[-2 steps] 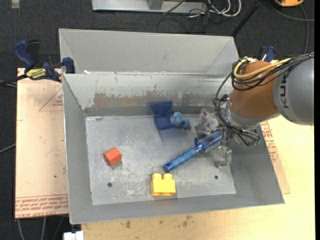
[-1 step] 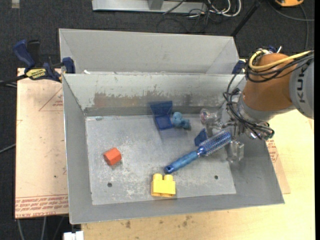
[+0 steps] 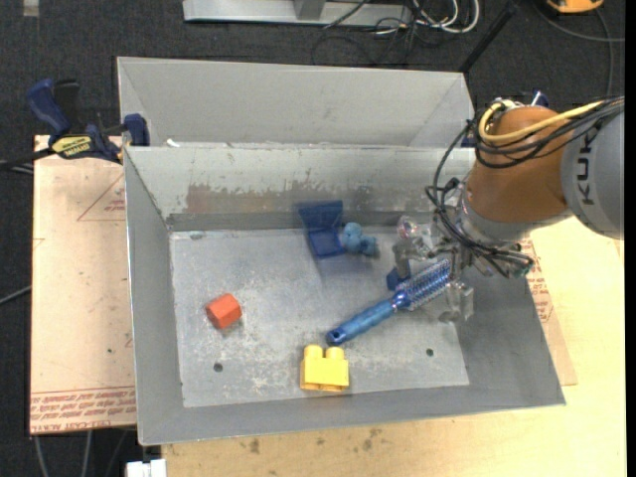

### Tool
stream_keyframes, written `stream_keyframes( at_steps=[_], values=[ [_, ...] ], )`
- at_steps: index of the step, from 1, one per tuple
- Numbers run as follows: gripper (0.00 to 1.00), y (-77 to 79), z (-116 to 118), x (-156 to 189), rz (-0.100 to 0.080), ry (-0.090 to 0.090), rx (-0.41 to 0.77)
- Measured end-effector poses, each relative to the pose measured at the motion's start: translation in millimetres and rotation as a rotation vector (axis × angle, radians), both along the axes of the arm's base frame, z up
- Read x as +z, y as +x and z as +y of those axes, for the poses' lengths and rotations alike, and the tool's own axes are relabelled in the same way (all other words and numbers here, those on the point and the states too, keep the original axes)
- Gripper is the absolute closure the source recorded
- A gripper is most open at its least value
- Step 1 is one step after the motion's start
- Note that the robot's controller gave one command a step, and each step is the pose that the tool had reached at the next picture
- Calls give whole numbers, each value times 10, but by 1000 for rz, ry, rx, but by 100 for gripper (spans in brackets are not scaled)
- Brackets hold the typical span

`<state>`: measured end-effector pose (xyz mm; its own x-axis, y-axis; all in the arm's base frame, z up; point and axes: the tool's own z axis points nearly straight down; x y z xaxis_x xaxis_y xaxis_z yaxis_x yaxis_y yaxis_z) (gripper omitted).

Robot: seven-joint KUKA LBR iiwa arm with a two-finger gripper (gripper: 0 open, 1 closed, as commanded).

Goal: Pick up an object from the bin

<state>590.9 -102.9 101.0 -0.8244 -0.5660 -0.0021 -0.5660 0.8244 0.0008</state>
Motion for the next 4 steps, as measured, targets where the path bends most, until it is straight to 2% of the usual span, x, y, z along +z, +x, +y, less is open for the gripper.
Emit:
stream_keyframes(
  at_steps=[1,2,3,4],
  values=[
    [0,95,-295,-326,-1,-1,53],
    [0,103,-287,-323,-3,0,52],
    [100,101,-287,-327,-3,0,51],
    [100,120,-281,245,-7,-3,51]
  ],
)
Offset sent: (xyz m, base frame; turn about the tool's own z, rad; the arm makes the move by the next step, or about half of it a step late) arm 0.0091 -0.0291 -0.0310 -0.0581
